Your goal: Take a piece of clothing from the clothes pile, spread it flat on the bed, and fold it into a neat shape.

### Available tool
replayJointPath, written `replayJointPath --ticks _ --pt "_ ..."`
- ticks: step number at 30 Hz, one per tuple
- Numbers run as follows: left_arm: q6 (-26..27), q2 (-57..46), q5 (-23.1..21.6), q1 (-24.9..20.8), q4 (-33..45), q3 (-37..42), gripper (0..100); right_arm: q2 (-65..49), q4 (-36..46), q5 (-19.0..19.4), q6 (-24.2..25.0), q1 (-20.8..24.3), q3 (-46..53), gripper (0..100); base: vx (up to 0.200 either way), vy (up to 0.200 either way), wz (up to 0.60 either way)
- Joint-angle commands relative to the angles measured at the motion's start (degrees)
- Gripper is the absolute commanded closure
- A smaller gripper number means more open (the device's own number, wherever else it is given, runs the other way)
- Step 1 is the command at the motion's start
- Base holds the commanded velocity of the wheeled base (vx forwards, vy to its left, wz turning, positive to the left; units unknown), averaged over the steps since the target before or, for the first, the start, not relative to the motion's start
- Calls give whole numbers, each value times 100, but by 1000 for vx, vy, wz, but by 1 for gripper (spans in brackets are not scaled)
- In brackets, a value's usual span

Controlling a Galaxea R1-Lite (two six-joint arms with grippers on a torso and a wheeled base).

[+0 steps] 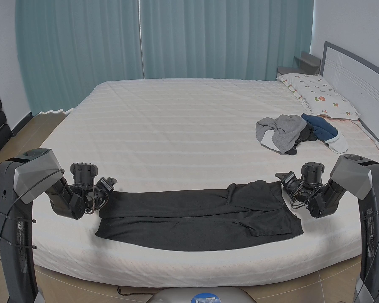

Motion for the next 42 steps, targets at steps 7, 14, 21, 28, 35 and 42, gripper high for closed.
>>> replayJointPath --ticks 7,14,21,28,35,42 --pt "571 -739 -1102 346 37 727 0 -753 -33 665 24 -124 1146 0 0 0 0" --pt "1828 -748 -1849 478 -16 1237 0 -692 -182 753 -91 -80 1331 0 0 0 0" --pt "2109 -704 -1884 364 1 1307 0 -630 -191 744 -249 -63 1340 0 0 0 0" --pt "2680 -669 -1875 285 -16 1544 0 -639 -209 736 -275 -54 1419 0 0 0 0" --pt "2680 -564 -1849 258 -25 1518 0 -630 -218 727 -328 -37 1419 0 0 0 0" --pt "2680 -485 -1875 249 -25 1500 0 -630 -218 727 -328 -45 1419 0 0 0 0"
